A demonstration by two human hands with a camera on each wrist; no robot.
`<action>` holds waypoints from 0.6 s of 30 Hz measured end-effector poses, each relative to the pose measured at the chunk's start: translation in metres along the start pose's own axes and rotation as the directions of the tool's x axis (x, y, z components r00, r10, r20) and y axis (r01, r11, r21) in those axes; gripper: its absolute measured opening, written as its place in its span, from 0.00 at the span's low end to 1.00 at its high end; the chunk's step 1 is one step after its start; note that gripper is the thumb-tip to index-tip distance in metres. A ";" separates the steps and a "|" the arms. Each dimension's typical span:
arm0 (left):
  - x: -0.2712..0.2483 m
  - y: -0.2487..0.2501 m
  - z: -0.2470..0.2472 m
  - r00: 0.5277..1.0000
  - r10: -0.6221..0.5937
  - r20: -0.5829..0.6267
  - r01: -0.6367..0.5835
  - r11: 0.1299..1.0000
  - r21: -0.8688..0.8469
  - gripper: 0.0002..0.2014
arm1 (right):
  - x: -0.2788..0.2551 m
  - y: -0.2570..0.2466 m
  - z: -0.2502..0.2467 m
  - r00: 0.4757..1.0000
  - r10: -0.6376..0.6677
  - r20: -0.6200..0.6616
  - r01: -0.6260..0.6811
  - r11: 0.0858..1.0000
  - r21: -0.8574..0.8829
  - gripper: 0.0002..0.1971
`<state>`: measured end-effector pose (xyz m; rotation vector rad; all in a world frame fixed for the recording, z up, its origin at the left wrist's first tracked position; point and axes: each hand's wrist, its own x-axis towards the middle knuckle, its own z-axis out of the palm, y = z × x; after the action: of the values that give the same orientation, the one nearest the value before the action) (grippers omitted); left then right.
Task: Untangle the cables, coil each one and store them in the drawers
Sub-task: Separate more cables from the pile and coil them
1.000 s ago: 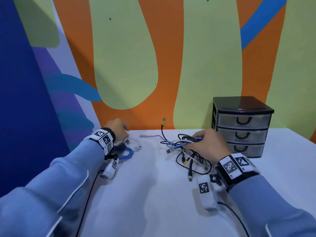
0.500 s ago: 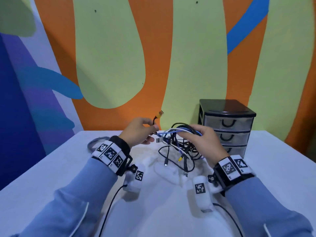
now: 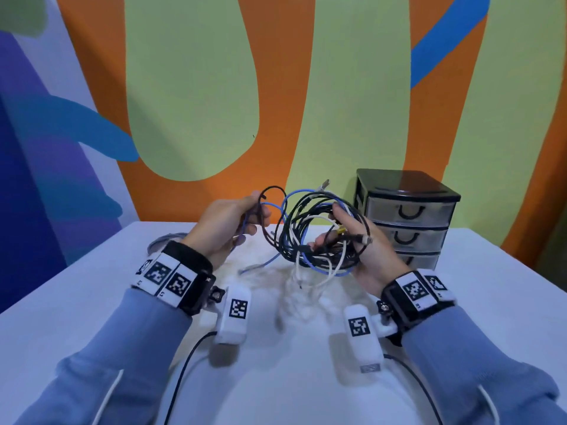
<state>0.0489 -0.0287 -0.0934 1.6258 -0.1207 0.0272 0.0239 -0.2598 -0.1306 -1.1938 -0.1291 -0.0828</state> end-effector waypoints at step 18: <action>-0.022 0.008 0.016 0.922 0.249 0.298 -0.367 0.806 0.465 0.09 | -0.008 0.005 0.014 0.979 -0.180 0.095 0.202 0.913 -0.355 0.22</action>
<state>0.0259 -0.0434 -0.0882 2.1286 -0.6011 0.1402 0.0154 -0.2455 -0.1312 -1.5533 -0.2938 -0.2519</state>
